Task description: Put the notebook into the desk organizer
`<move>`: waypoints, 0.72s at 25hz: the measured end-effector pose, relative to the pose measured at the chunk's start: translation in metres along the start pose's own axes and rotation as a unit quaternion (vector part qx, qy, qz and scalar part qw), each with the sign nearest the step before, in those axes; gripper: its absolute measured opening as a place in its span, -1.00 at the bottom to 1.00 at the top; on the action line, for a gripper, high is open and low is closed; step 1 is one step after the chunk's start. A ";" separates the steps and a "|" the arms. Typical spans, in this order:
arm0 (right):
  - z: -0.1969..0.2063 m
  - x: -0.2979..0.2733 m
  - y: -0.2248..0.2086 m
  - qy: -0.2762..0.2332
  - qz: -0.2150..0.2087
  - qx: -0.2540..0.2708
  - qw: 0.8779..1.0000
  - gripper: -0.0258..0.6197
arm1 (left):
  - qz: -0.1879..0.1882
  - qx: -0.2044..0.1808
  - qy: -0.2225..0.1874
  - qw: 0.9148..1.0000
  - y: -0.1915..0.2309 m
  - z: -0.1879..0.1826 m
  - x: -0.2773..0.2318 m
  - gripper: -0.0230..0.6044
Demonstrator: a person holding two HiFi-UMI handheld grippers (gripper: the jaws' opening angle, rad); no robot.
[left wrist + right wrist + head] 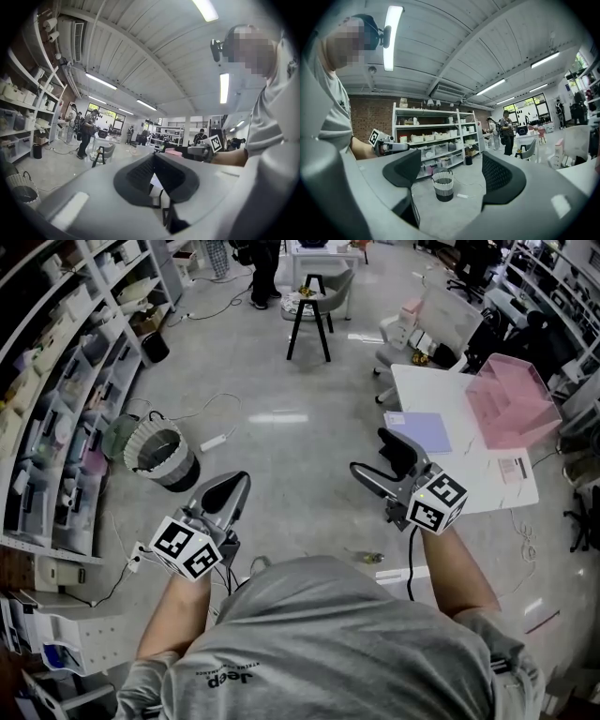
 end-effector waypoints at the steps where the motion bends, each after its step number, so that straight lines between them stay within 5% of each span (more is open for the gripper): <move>1: 0.001 -0.003 -0.005 0.001 0.001 -0.001 1.000 0.27 | 0.001 0.001 0.001 1.000 0.004 0.001 -0.004 -0.74; 8: 0.007 -0.065 -0.042 0.013 0.018 -0.011 1.000 0.27 | 0.024 0.021 0.010 0.999 0.075 0.009 -0.049 -0.74; 18: -0.002 -0.228 -0.159 -0.006 0.099 -0.007 0.995 0.27 | 0.115 0.015 0.024 0.993 0.287 -0.022 -0.198 -0.74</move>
Point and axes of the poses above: the fingertips, and each gripper's own axes: x backward along the fingers, y to its left, z out of its underside, the point moved 8 cm from there along x, backward along the fingers, and after that the axes turned 2 degrees about -z, right-handed, at the moved point
